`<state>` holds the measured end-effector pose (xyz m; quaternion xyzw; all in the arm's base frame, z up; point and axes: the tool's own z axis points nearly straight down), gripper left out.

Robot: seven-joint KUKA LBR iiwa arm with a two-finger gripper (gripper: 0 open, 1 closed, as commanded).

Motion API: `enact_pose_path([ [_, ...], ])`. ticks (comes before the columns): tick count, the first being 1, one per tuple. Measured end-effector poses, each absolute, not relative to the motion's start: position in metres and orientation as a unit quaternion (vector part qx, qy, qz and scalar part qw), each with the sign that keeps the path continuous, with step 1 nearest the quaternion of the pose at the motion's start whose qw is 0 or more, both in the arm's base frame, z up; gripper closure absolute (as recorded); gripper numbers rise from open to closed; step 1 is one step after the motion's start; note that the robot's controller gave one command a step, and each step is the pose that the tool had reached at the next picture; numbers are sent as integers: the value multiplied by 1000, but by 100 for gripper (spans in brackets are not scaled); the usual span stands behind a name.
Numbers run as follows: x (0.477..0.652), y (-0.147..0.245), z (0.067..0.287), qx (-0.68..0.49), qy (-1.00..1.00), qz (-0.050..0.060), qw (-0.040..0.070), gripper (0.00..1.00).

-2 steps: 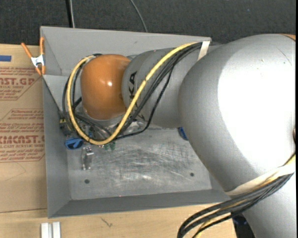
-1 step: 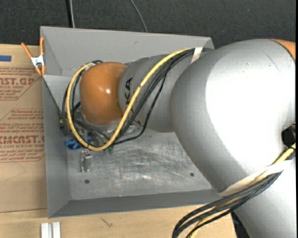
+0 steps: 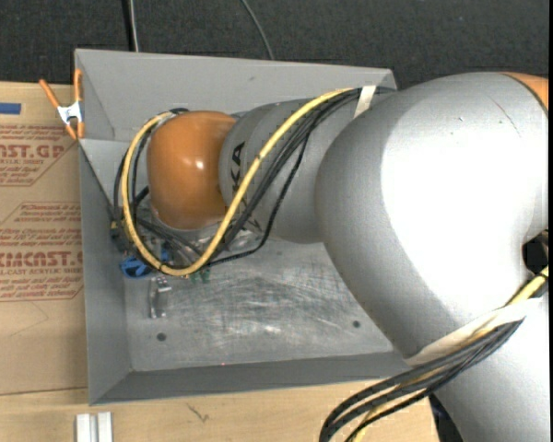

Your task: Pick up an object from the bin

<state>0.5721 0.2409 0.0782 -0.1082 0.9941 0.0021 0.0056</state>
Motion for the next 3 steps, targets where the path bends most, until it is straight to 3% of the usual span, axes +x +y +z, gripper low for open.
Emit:
enact_pose_path([
  [1, 572, 243, 80, -109, 994, 3, 6, 100],
  [2, 573, 244, 107, -109, 994, 1, 3, 100],
  [3, 575, 245, 150, -109, 994, 1, 3, 100],
])
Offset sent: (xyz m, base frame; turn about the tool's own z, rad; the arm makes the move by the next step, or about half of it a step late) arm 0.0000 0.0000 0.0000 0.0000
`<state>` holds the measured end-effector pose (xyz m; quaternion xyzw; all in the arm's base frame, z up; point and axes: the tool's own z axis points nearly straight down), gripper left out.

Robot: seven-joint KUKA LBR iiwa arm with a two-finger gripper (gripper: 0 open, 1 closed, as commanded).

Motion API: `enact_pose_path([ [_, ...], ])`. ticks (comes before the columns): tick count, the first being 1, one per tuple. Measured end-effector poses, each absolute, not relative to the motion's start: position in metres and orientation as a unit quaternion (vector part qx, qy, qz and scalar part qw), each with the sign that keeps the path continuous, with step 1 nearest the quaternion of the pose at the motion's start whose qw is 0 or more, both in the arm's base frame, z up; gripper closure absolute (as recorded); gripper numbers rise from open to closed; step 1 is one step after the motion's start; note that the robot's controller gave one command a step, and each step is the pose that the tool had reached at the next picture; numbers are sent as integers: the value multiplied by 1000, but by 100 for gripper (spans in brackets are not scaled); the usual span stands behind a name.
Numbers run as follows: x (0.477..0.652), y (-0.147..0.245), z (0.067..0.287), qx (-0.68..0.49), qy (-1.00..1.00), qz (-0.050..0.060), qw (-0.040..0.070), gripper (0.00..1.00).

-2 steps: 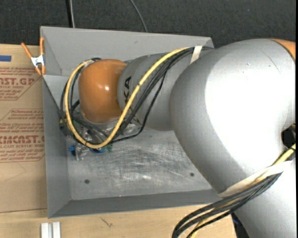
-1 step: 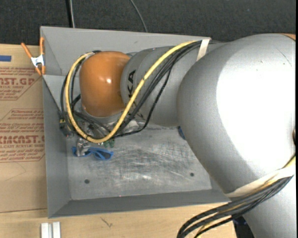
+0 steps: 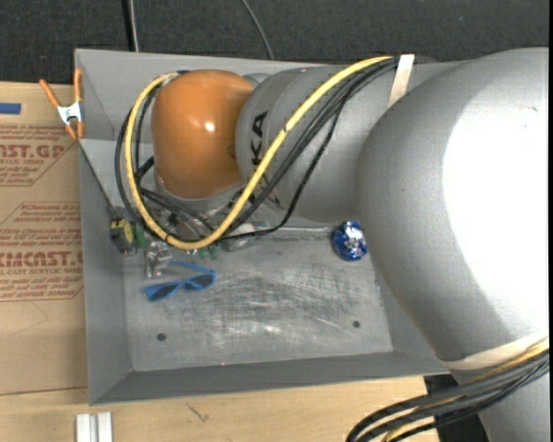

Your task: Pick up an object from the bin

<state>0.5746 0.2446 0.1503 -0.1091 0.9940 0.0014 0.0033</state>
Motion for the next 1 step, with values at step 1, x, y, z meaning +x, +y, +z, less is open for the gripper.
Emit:
enact_pose_path([
  [1, 575, 245, 155, -109, 994, 1, 2, 100],
])
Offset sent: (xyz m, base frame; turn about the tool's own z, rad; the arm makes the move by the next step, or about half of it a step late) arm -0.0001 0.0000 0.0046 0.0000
